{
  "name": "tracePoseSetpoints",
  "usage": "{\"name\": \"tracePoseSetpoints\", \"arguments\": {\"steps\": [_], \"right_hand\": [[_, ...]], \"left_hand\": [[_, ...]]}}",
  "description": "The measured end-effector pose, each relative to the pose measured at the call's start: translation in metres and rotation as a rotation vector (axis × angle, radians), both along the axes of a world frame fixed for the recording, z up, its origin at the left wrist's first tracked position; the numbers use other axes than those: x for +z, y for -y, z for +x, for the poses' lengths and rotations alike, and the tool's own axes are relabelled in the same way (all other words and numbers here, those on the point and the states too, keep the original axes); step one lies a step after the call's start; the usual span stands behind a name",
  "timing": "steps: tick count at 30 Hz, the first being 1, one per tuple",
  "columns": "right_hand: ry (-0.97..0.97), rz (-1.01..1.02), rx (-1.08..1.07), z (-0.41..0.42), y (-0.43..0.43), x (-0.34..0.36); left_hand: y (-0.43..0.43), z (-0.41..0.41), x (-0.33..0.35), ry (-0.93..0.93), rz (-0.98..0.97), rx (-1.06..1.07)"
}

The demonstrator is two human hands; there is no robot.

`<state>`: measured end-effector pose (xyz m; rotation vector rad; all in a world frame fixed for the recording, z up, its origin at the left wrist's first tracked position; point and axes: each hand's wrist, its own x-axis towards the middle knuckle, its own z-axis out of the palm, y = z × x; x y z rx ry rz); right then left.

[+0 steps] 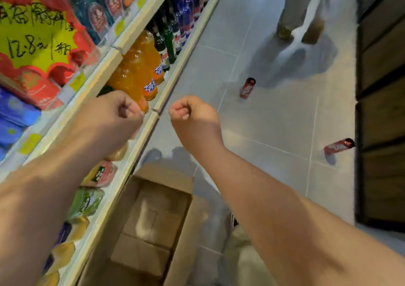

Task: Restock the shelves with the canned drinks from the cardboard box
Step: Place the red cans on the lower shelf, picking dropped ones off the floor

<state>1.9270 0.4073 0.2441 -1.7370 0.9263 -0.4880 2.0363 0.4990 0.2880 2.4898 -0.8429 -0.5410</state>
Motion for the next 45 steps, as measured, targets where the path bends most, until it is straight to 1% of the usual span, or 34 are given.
{"name": "tracePoseSetpoints", "arguments": {"steps": [2,4,7,11,14,18,22,24,31,35,37,41,45], "right_hand": [[-0.019,-0.017,-0.085,-0.021,0.022,-0.014],[-0.013,0.015,-0.219,-0.043,0.046,-0.028],[-0.041,-0.007,-0.387,-0.086,0.086,-0.042],[-0.089,0.052,-0.477,-0.150,0.147,-0.050],[-0.112,0.049,-0.562,-0.190,0.195,-0.062],[-0.184,0.072,-0.658,-0.240,0.256,-0.079],[-0.276,0.123,-0.712,-0.286,0.307,-0.096],[-0.336,0.139,-0.739,-0.306,0.332,-0.106],[-0.514,0.194,-0.887,-0.344,0.401,-0.168],[-0.623,0.256,-0.948,-0.350,0.433,-0.210],[-0.661,0.261,-0.997,-0.349,0.449,-0.235],[-0.704,0.256,-1.013,-0.337,0.485,-0.290],[-0.663,0.223,-0.977,-0.314,0.516,-0.351]], "left_hand": [[0.028,-0.013,-0.010,0.000,0.007,-0.081],[0.057,-0.028,-0.019,-0.003,0.034,-0.150],[0.109,-0.058,-0.031,0.008,0.049,-0.242],[0.184,-0.106,-0.047,0.019,0.031,-0.377],[0.245,-0.142,-0.062,0.013,0.023,-0.469],[0.321,-0.184,-0.080,-0.021,0.066,-0.509],[0.380,-0.203,-0.102,-0.137,0.171,-0.430],[0.404,-0.205,-0.117,-0.132,0.177,-0.409],[0.470,-0.188,-0.183,-0.061,0.253,-0.473],[0.515,-0.169,-0.234,0.011,0.379,-0.491],[0.541,-0.160,-0.263,0.030,0.409,-0.514],[0.588,-0.133,-0.331,0.046,0.450,-0.536],[0.622,-0.105,-0.404,0.078,0.475,-0.515]]}}
